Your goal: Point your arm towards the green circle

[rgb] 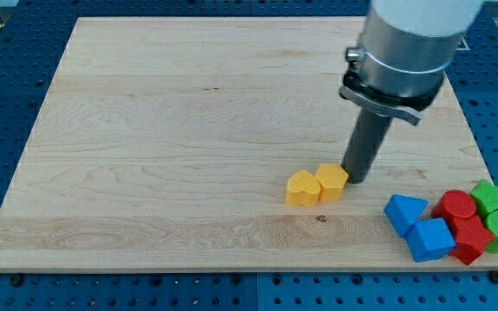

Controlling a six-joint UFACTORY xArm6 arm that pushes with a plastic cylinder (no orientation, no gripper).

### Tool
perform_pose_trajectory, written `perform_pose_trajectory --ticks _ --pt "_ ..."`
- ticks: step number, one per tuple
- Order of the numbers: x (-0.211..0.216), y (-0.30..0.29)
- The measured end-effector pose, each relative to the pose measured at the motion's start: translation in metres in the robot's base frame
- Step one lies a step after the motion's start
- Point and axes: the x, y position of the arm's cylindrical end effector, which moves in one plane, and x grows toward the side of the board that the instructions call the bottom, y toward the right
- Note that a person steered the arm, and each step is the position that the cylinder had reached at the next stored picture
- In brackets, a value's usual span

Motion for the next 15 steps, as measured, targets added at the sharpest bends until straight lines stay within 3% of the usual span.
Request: perform_pose_trajectory --ticks 2,4,7,10,11,13,15 --pt "-0.003 -0.034" --pt "-0.025 -0.028" --pt "0.003 -0.004" --pt "0.105 0.003" --pt "0.106 0.004" --pt "0.099 0.012" --pt "0.004 0.012"
